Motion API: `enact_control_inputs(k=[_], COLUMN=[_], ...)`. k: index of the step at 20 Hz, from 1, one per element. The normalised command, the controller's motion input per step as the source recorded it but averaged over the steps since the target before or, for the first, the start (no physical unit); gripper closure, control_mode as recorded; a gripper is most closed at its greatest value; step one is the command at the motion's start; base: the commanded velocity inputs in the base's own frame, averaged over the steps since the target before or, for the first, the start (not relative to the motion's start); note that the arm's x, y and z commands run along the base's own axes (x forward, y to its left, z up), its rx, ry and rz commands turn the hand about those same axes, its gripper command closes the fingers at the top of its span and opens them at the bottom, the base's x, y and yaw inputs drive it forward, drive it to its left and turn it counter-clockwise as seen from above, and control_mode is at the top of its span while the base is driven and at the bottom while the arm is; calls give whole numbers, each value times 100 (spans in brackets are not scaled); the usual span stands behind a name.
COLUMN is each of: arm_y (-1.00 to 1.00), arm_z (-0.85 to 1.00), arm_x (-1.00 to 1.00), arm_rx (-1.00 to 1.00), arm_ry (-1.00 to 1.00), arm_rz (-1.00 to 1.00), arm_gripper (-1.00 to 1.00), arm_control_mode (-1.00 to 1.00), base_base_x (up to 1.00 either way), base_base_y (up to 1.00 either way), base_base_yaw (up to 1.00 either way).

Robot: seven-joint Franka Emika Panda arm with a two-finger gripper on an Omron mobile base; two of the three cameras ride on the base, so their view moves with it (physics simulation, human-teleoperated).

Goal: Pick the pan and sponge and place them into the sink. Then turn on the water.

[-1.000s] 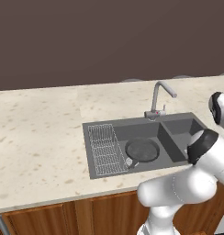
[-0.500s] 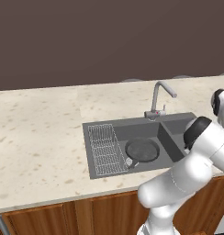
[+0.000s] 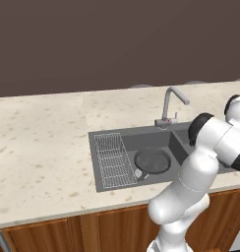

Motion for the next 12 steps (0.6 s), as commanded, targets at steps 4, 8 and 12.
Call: enact_control_inputs(k=[4,8,12], arm_y=[-26,-28,-29], arm_z=[-16,-12,-8], arm_x=[15,16,16], arm_rx=[1,10,18], arm_ry=[9,14,6], arm_rz=[0,-2,0], arm_gripper=[-100,-100,-100], arm_control_mode=[-100,-100,-100], base_base_x=[0,0,0], base_base_y=[0,0,0], base_base_yaw=[0,0,0])
